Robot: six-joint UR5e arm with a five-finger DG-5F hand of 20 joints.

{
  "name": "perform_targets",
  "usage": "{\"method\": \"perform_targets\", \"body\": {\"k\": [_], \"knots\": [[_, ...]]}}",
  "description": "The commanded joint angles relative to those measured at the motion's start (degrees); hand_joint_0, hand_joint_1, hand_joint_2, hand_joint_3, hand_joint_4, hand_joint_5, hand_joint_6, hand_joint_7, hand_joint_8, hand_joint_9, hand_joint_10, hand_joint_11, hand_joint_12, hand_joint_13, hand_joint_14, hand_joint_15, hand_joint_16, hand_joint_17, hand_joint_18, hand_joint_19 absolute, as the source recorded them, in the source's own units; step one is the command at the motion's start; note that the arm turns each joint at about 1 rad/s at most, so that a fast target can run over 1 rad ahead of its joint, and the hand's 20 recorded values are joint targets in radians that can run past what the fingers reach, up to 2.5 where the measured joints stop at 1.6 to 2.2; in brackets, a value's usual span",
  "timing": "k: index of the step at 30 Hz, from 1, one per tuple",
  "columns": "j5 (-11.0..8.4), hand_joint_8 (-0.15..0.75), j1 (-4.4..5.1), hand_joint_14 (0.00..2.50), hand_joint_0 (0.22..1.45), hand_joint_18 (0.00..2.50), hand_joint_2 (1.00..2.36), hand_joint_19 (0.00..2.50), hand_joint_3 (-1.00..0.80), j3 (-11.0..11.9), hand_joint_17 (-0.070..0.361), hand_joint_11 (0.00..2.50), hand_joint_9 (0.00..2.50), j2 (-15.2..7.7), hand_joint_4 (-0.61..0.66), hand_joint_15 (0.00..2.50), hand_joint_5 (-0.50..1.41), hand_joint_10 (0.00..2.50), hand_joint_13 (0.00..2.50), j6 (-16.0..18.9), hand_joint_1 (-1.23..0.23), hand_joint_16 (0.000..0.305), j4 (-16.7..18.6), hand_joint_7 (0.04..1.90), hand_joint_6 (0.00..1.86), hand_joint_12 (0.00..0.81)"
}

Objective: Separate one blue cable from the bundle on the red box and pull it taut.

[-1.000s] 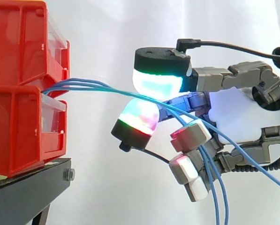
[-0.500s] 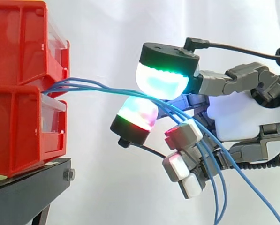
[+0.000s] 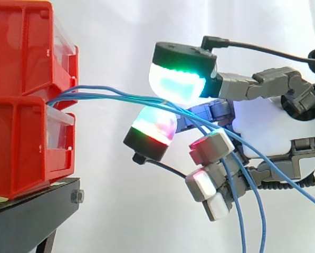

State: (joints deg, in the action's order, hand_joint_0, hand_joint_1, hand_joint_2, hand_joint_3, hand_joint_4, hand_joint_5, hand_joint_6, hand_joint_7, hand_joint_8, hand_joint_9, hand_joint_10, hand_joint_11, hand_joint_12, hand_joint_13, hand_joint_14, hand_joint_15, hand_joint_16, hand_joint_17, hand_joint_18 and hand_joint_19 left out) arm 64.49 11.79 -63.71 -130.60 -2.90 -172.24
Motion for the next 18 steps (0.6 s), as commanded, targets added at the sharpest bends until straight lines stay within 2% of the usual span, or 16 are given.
{"method": "perform_targets", "body": {"k": [1, 4, 6, 9, 18], "knots": [[0.02, 0.393, -0.01, 0.02, 0.59, 1.09, 1.01, 0.48, -0.3, -0.01, 0.119, 0.96, 1.37, 0.0, 0.07, 0.63, -0.13, 0.01, 1.16, 0.0, -0.72, 0.053, -0.03, 0.93, 0.92, 0.444], [0.02, 0.373, -0.01, 0.02, 0.62, 1.05, 1.01, 0.5, -0.26, -0.01, 0.107, 0.98, 1.34, 0.0, 0.04, 0.64, -0.14, 0.01, 1.13, 0.0, -0.81, 0.048, -0.03, 0.95, 0.92, 0.416], [0.02, 0.349, -0.01, 0.02, 0.66, 1.0, 1.01, 0.52, -0.31, -0.01, 0.097, 1.0, 1.29, 0.0, -0.01, 0.65, -0.15, 0.01, 1.1, 0.0, -0.84, 0.043, 0.06, 0.95, 0.93, 0.388], [0.02, 0.338, -0.01, 0.02, 0.72, 1.02, 1.0, 0.51, -0.5, -0.01, 0.091, 0.99, 1.28, 0.0, -0.04, 0.64, -0.16, 0.01, 1.11, 0.0, -0.86, 0.041, -0.03, 0.91, 0.93, 0.385], [0.02, 0.314, -0.1, 0.02, 0.74, 1.05, 1.0, 0.5, -0.5, 0.08, 0.089, 0.96, 1.28, 0.0, -0.12, 0.62, -0.17, 0.01, 1.11, 0.09, -0.87, 0.039, -0.03, 0.83, 0.93, 0.382]]}}
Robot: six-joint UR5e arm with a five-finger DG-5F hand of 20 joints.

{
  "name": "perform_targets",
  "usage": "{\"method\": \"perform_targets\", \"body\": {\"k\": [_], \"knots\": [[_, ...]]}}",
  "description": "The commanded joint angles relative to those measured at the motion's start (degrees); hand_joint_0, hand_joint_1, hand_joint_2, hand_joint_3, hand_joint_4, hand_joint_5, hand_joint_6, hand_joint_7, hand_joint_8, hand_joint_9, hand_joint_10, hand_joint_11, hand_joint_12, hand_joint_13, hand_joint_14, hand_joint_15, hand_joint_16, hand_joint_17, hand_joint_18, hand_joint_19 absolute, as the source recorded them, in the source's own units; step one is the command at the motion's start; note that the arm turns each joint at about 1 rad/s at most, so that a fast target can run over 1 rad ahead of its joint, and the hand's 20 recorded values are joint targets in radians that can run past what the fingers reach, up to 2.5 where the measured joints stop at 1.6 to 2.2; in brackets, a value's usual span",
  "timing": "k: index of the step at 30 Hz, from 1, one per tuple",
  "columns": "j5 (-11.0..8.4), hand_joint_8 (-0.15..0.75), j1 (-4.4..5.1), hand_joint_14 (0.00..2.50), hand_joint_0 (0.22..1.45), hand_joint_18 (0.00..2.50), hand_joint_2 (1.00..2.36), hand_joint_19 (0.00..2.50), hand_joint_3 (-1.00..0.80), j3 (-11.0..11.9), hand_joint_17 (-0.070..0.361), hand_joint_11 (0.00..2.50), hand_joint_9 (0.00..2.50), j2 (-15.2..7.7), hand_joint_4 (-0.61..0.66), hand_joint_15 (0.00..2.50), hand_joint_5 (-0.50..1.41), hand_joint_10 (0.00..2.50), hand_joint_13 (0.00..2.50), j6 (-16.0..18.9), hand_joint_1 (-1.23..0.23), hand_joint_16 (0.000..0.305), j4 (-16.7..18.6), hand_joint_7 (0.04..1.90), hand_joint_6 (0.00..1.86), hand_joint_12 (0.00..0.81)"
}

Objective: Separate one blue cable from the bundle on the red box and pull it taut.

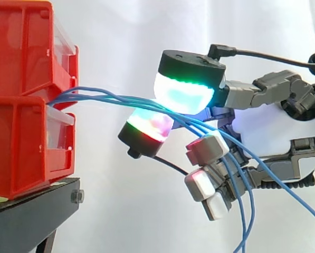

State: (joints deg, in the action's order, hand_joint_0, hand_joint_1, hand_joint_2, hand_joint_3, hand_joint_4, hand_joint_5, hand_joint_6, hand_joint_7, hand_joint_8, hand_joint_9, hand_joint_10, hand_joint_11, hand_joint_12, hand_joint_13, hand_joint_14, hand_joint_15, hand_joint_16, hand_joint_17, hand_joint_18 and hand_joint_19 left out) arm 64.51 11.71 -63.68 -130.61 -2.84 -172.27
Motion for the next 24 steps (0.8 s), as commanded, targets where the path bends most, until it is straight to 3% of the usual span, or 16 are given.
{"method": "perform_targets", "body": {"k": [1, 4, 8, 10, 13, 24], "knots": [[0.0, 0.315, -0.02, 0.02, 0.74, 1.05, 1.0, 0.5, -0.5, 0.05, 0.089, 0.97, 1.28, 0.0, -0.14, 0.63, -0.16, 0.01, 1.11, 0.12, -0.88, 0.039, 0.0, 0.83, 0.93, 0.379], [0.0, 0.291, -0.11, 0.02, 0.67, 1.04, 1.0, 0.52, -0.5, -0.04, 0.088, 0.97, 1.31, 0.0, -0.1, 0.64, -0.15, 0.01, 1.12, 0.12, -0.82, 0.039, 0.0, 0.95, 0.93, 0.372], [0.0, 0.268, -0.11, 0.02, 0.62, 1.03, 1.0, 0.55, -0.43, -0.04, 0.092, 0.92, 1.34, 0.0, -0.11, 0.65, -0.15, 0.01, 1.13, 0.12, -0.77, 0.041, 0.0, 0.97, 0.93, 0.378], [0.0, 0.303, -0.11, 0.02, 0.57, 1.11, 1.0, 0.49, -0.4, -0.04, 0.116, 0.86, 1.37, 0.0, -0.06, 0.62, -0.13, 0.01, 1.16, 0.2, -0.64, 0.051, 0.0, 0.9, 0.91, 0.425], [-0.09, 0.326, -0.11, 0.02, 0.56, 1.12, 1.0, 0.49, -0.39, -0.04, 0.125, 0.82, 1.4, 0.0, 0.02, 0.63, -0.08, 0.01, 1.18, 0.12, -0.5, 0.056, 0.0, 1.03, 0.83, 0.453], [-0.53, 0.355, 0.07, 0.02, 0.5, 1.12, 1.0, 0.51, -0.5, -0.04, 0.126, 0.82, 1.45, -0.09, 0.08, 0.64, -0.04, 0.01, 1.2, 0.2, -0.42, 0.056, 0.35, 1.1, 0.75, 0.454]]}}
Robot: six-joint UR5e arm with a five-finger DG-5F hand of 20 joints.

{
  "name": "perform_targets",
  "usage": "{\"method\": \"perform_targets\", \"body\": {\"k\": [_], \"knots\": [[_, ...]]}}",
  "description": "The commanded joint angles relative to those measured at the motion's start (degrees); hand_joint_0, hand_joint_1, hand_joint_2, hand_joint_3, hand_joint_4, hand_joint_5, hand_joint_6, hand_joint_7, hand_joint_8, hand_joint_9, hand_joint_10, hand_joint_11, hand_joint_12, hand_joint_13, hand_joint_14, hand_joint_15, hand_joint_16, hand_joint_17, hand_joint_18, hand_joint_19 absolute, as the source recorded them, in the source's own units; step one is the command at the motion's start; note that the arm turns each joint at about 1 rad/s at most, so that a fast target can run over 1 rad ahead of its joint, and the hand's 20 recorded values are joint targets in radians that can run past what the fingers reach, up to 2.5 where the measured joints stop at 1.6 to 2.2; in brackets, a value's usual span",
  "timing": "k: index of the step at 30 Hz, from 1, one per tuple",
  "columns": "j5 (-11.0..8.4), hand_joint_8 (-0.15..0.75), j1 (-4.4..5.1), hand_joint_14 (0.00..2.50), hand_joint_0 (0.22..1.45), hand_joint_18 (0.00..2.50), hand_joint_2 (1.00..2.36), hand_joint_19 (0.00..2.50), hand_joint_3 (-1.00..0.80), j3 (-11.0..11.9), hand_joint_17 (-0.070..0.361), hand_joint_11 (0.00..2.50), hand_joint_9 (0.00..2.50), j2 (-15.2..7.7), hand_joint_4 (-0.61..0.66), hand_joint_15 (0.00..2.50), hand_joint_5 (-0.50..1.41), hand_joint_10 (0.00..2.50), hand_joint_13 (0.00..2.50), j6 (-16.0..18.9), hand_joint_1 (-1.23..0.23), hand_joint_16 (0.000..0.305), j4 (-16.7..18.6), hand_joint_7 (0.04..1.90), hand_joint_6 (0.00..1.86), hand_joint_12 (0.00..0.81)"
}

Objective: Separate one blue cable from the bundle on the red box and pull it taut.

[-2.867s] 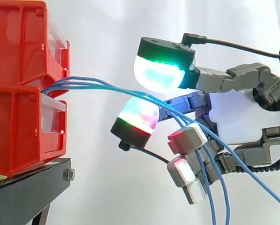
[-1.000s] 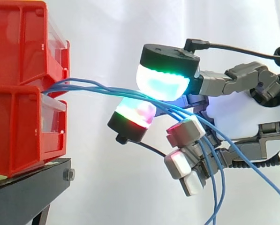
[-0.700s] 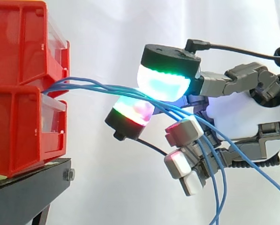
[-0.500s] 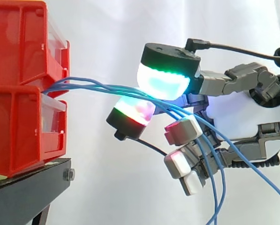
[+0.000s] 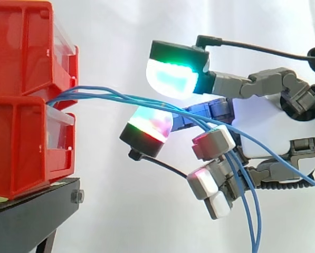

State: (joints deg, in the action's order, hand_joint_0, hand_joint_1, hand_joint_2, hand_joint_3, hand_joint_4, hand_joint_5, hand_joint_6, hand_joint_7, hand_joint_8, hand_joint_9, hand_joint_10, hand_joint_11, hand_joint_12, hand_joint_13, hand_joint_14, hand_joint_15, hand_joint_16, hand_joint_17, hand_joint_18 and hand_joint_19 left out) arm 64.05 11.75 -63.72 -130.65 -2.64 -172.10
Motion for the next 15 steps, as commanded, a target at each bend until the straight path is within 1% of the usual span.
{"method": "perform_targets", "body": {"k": [1, 4, 5, 7, 9, 10, 11, 12, 13, 15], "knots": [[-0.06, 0.363, 0.11, 0.02, 0.48, 1.14, 1.0, 0.5, -0.5, -0.01, 0.131, 0.82, 1.46, 0.05, 0.09, 0.63, -0.04, 0.01, 1.21, 0.0, -0.43, 0.058, 0.19, 1.11, 0.75, 0.463], [-0.15, 0.37, 0.11, 0.02, 0.45, 1.15, 1.0, 0.49, -0.5, -0.01, 0.135, 0.82, 1.45, -0.04, 0.1, 0.63, -0.06, 0.01, 1.21, 0.0, -0.44, 0.06, 0.19, 1.07, 0.77, 0.472], [-0.15, 0.381, 0.11, 0.02, 0.43, 1.15, 1.0, 0.5, -0.5, -0.01, 0.137, 0.84, 1.44, -0.04, 0.1, 0.63, -0.08, 0.01, 1.21, 0.0, -0.49, 0.061, 0.1, 1.0, 0.82, 0.478], [-0.06, 0.363, 0.11, 0.02, 0.42, 1.1, 1.0, 0.53, -0.5, -0.01, 0.127, 0.87, 1.4, -0.04, 0.08, 0.65, -0.11, 0.01, 1.18, 0.0, -0.6, 0.056, 0.1, 0.98, 0.85, 0.458], [-0.06, 0.361, 0.11, 0.02, 0.43, 1.09, 1.0, 0.53, -0.5, -0.01, 0.124, 0.9, 1.38, -0.04, 0.09, 0.65, -0.12, 0.01, 1.17, 0.0, -0.66, 0.055, 0.1, 0.95, 0.87, 0.454], [-0.15, 0.355, 0.11, 0.02, 0.46, 1.07, 1.0, 0.54, -0.5, -0.01, 0.119, 0.91, 1.37, -0.04, 0.07, 0.65, -0.13, 0.01, 1.16, 0.0, -0.71, 0.053, 0.1, 0.99, 0.87, 0.44], [-0.15, 0.341, 0.11, 0.02, 0.49, 1.04, 1.0, 0.55, -0.5, -0.01, 0.113, 0.93, 1.35, -0.04, 0.03, 0.66, -0.13, 0.01, 1.14, 0.0, -0.74, 0.05, 0.1, 0.98, 0.89, 0.423], [-0.15, 0.334, 0.11, 0.02, 0.5, 1.03, 1.0, 0.56, -0.5, -0.01, 0.111, 0.92, 1.35, -0.04, 0.02, 0.66, -0.14, 0.01, 1.14, 0.0, -0.74, 0.049, 0.1, 0.99, 0.89, 0.418], [-0.15, 0.322, 0.11, 0.02, 0.54, 1.01, 1.0, 0.58, -0.5, -0.01, 0.104, 0.93, 1.34, -0.04, 0.0, 0.66, -0.14, 0.01, 1.13, 0.0, -0.76, 0.046, 0.1, 0.99, 0.89, 0.405], [-0.15, 0.304, 0.11, 0.02, 0.58, 1.0, 1.0, 0.58, -0.43, -0.01, 0.1, 0.93, 1.34, -0.04, -0.04, 0.66, -0.14, 0.01, 1.13, 0.0, -0.78, 0.044, 0.19, 1.01, 0.89, 0.396]]}}
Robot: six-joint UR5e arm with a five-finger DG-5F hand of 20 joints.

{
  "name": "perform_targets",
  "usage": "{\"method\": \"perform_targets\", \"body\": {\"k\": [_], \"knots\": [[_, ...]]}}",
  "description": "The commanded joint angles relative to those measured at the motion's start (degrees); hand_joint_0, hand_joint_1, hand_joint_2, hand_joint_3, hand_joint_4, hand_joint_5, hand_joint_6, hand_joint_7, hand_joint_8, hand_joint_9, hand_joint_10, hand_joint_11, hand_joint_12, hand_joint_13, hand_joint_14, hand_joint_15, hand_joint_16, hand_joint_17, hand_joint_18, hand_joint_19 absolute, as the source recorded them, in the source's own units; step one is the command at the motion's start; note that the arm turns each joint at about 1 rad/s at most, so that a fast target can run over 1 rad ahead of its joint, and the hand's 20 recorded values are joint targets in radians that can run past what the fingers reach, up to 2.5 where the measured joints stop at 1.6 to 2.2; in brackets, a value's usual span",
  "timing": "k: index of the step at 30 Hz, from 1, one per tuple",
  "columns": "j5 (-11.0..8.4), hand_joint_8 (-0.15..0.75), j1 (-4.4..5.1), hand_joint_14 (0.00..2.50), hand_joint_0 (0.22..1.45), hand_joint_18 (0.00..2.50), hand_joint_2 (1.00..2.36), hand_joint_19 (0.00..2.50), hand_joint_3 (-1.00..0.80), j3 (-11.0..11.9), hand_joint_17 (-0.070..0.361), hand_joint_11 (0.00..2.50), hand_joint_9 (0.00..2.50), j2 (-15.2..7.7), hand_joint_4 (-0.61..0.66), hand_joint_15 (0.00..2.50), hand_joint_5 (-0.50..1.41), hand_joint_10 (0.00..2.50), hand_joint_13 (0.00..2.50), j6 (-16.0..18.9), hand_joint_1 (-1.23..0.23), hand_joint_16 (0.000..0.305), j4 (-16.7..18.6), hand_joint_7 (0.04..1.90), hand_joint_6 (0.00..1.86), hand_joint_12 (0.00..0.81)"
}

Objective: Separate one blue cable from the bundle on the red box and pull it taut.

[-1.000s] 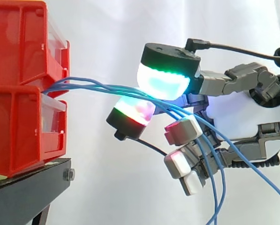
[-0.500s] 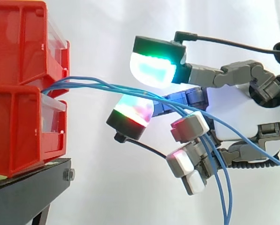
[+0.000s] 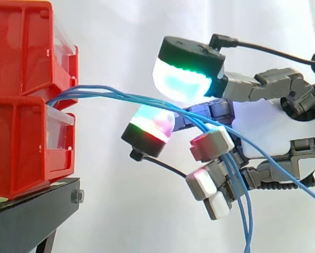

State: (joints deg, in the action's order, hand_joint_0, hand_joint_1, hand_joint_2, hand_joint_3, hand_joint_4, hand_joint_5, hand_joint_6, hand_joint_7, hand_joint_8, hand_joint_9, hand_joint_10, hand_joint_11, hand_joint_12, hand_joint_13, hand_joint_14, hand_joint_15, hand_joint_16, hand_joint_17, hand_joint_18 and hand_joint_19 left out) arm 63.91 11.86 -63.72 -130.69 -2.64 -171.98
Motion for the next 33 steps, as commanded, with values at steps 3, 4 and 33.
{"method": "perform_targets", "body": {"k": [3, 4, 33], "knots": [[-0.01, 0.303, -0.09, 0.02, 0.59, 1.03, 1.01, 0.56, -0.35, 0.0, 0.103, 0.93, 1.37, 0.0, -0.07, 0.65, -0.14, 0.01, 1.15, 0.0, -0.79, 0.046, 0.07, 1.0, 0.89, 0.401], [-0.01, 0.306, 0.0, 0.02, 0.59, 1.05, 1.01, 0.54, -0.34, 0.0, 0.108, 0.91, 1.38, 0.0, -0.08, 0.65, -0.14, 0.01, 1.16, 0.0, -0.78, 0.048, 0.07, 0.99, 0.9, 0.409], [0.08, 0.338, -0.09, 0.02, 0.57, 1.15, 1.01, 0.49, -0.2, 0.0, 0.124, 0.81, 1.47, 0.08, 0.07, 0.63, -0.08, 0.01, 1.22, 0.0, -0.69, 0.055, 0.07, 1.0, 0.8, 0.447]]}}
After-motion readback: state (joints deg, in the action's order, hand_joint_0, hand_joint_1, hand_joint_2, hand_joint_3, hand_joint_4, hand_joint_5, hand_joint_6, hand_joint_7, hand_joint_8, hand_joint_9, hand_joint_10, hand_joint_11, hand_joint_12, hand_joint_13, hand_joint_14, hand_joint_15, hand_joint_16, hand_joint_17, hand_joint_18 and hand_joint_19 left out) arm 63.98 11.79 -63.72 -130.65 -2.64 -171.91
